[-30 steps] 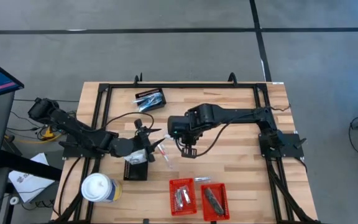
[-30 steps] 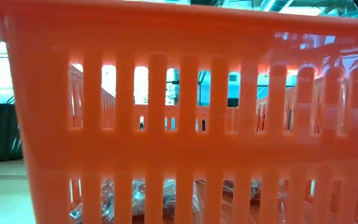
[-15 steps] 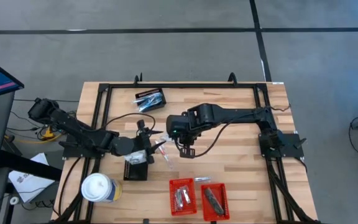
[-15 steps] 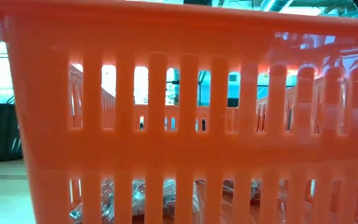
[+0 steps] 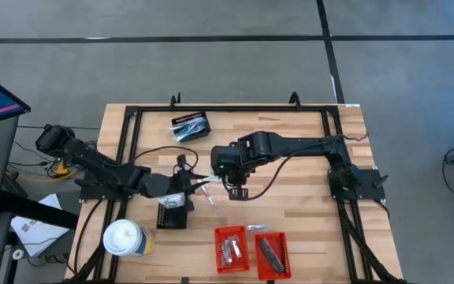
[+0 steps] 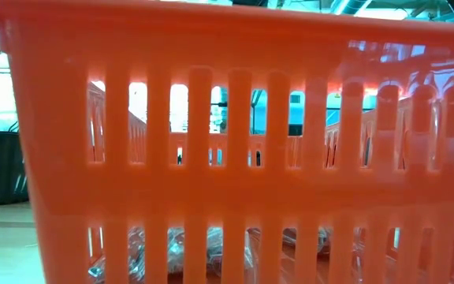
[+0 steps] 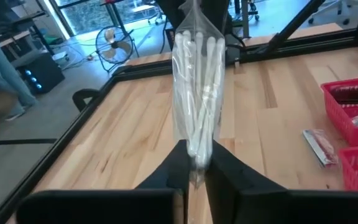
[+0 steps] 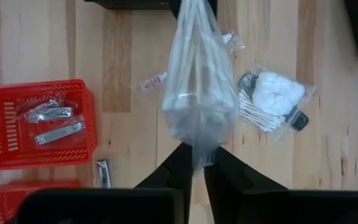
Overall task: Pick & Place Travel size toiletries
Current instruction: Put the cotton pack into the bottom black bin
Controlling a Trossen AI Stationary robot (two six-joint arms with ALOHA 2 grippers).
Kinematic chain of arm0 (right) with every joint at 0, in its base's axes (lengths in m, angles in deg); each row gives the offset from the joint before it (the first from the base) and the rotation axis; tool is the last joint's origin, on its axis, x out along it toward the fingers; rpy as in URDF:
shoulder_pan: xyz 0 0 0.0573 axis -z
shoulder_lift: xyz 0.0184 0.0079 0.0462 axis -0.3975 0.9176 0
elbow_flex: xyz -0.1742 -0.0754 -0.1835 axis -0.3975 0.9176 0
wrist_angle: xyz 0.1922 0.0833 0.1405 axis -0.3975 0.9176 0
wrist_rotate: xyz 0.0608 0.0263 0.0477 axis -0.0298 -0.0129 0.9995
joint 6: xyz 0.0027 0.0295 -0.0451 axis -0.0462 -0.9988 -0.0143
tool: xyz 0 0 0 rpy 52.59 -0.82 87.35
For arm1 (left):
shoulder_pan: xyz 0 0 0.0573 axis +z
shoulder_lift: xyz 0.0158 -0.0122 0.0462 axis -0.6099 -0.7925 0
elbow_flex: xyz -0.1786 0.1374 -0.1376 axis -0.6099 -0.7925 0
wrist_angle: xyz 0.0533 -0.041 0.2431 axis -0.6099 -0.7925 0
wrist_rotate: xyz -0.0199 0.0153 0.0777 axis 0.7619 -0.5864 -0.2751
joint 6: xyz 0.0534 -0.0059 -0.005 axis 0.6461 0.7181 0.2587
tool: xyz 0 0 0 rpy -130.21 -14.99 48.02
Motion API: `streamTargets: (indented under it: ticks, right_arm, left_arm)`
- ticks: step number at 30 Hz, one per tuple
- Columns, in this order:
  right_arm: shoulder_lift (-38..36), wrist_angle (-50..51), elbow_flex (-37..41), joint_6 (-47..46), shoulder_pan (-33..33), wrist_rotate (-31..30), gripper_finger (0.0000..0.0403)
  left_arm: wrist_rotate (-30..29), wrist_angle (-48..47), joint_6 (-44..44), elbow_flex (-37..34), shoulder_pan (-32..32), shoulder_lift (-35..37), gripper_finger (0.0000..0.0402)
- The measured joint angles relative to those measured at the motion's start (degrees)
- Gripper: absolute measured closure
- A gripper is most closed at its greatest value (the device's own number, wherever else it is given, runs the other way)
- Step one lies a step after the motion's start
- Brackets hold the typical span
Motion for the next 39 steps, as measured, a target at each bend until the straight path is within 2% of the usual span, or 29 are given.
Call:
streamTargets:
  ticks: [4,11,18,23,28,33,39]
  right_arm:
    - [0.0,0.0,0.0,2.0,0.0,0.0,0.0354]
    - [-3.9,-3.1,0.1,3.4,0.0,0.0,0.034]
    - [-13.6,-18.7,1.8,7.0,-1.4,-0.4,0.0339]
    - [-16.5,-28.6,4.3,12.2,-3.8,-0.4,0.0339]
    - [-17.3,-36.3,10.2,15.3,-6.0,0.0,0.0339]
    - [-17.6,-42.6,18.1,15.9,-8.7,-1.4,0.0345]
    - [-24.4,-63.2,32.2,20.8,-12.6,-4.4,0.0385]
  left_arm:
    - [0.2,0.1,0.0,0.0,0.0,0.0,0.0371]
    - [2.0,0.1,-2.9,0.0,0.0,1.8,0.0387]
    - [3.4,-1.5,-4.3,-0.9,-2.5,8.8,0.0387]
    - [3.4,-1.0,-4.7,-2.8,-5.9,16.1,0.0387]
    - [3.5,4.5,-4.2,-6.2,-7.6,20.7,0.0387]
    - [7.5,6.5,-4.1,-7.2,-7.8,21.9,0.0387]
    - [8.0,6.2,-4.3,-7.1,-7.8,21.8,0.0387]
